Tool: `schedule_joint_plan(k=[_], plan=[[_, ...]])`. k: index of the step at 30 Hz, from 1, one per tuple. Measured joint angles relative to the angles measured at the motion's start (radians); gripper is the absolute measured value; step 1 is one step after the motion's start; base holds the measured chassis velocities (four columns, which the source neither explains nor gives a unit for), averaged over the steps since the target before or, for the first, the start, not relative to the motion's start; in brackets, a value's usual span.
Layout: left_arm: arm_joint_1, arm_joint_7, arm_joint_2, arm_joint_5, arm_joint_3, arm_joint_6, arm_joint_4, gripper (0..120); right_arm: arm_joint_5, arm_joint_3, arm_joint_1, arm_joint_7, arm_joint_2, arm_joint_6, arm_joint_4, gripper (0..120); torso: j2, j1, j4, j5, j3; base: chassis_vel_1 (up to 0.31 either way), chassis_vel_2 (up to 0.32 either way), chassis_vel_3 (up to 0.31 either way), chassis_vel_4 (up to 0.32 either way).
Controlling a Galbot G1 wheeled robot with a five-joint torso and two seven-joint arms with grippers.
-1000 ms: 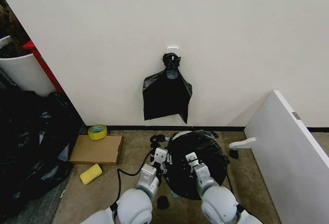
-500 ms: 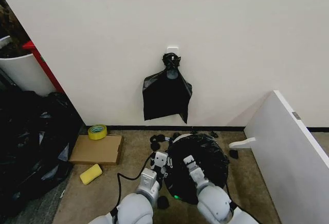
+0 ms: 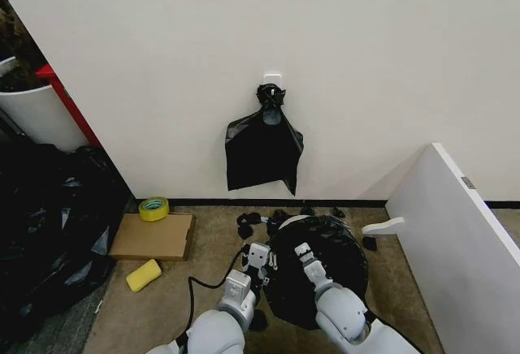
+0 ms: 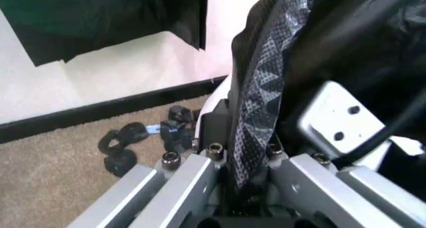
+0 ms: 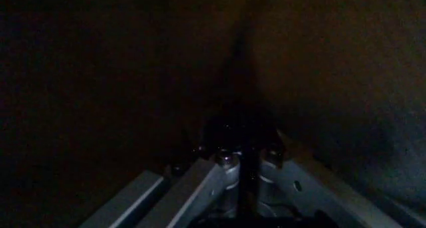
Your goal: Place the garbage bag over the trash bin.
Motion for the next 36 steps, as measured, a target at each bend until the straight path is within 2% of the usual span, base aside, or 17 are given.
schedule_joint_plan(k=[6, 13, 17, 21, 24, 31, 36], plan=[[-0.001, 0.001, -0.004, -0.006, 0.011, 0.000, -0.006, 0, -0.002, 0.012, 0.016, 0.032, 0.020, 0.018, -0.052, 0, 0.000, 0.000, -0.0001, 0.0002, 0.000, 0.000, 0.000, 0.000, 0.000], [-0.006, 0.003, -0.020, 0.003, 0.039, 0.000, 0.002, 0, -0.007, 0.024, -0.029, 0.012, -0.003, 0.006, -0.018, 0, 0.000, 0.000, -0.0003, -0.0001, 0.000, 0.000, 0.000, 0.000, 0.000], [-0.022, 0.004, -0.002, 0.000, 0.044, 0.000, -0.002, 0, -0.040, 0.047, -0.044, 0.015, 0.012, 0.009, -0.035, 0, 0.000, 0.000, -0.0001, 0.0003, 0.000, 0.000, 0.000, 0.000, 0.000], [-0.024, 0.004, 0.004, -0.008, 0.045, 0.000, -0.003, 0, -0.009, 0.053, -0.062, -0.004, 0.008, 0.009, -0.015, 0, 0.000, 0.000, -0.0002, -0.0001, 0.000, 0.000, 0.000, 0.000, 0.000], [-0.028, 0.003, 0.008, -0.013, 0.056, 0.001, -0.006, 0, -0.027, 0.052, -0.064, -0.013, 0.019, 0.046, -0.010, 0, 0.000, 0.000, -0.0001, 0.0000, 0.000, 0.000, 0.000, 0.000, 0.000], [-0.056, 0.001, 0.013, -0.026, 0.063, 0.004, -0.009, 0, -0.015, 0.076, -0.076, -0.024, 0.023, 0.012, -0.001, 0, 0.000, 0.000, -0.0004, 0.0000, 0.000, 0.000, 0.000, 0.000, 0.000], [-0.055, 0.001, 0.004, -0.024, 0.061, 0.004, -0.003, 0, -0.017, 0.087, -0.078, -0.027, 0.045, 0.024, -0.004, 0, 0.000, 0.000, 0.0000, 0.0002, 0.000, 0.000, 0.000, 0.000, 0.000]])
